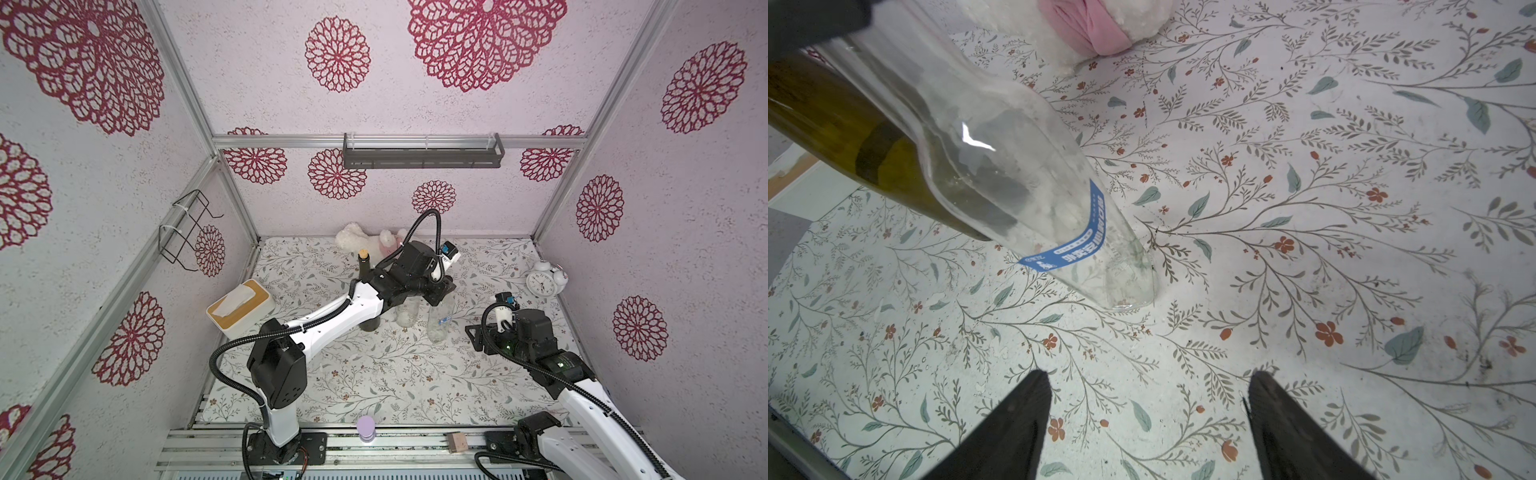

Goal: Remove the label from the bottle
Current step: Adjust the bottle at the center of the board.

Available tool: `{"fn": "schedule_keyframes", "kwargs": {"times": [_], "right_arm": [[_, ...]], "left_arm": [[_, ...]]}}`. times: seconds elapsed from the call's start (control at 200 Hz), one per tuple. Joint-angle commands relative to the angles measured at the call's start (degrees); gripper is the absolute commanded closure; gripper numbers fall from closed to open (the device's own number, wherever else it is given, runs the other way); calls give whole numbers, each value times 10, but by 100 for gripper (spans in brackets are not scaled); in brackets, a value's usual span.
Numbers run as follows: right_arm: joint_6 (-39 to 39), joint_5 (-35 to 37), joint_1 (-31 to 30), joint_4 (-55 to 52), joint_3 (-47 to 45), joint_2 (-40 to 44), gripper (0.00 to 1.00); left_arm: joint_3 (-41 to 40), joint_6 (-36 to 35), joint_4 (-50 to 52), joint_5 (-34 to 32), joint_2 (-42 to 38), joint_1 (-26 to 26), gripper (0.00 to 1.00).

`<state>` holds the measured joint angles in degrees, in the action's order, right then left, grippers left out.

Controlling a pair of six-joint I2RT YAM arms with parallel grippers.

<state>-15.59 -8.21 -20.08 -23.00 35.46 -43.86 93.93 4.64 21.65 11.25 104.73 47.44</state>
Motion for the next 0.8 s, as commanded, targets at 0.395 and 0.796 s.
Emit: {"fn": "schedule_keyframes", "kwargs": {"times": [0.395,0.796], "right_arm": [[-28,59,-42,-2,36,-5,26],[-18,117,-110,15,20,-10,30]], "left_arm": [[11,27,-4,-27,16,11,78],[26,48,17,-74,26,16,79]]}}
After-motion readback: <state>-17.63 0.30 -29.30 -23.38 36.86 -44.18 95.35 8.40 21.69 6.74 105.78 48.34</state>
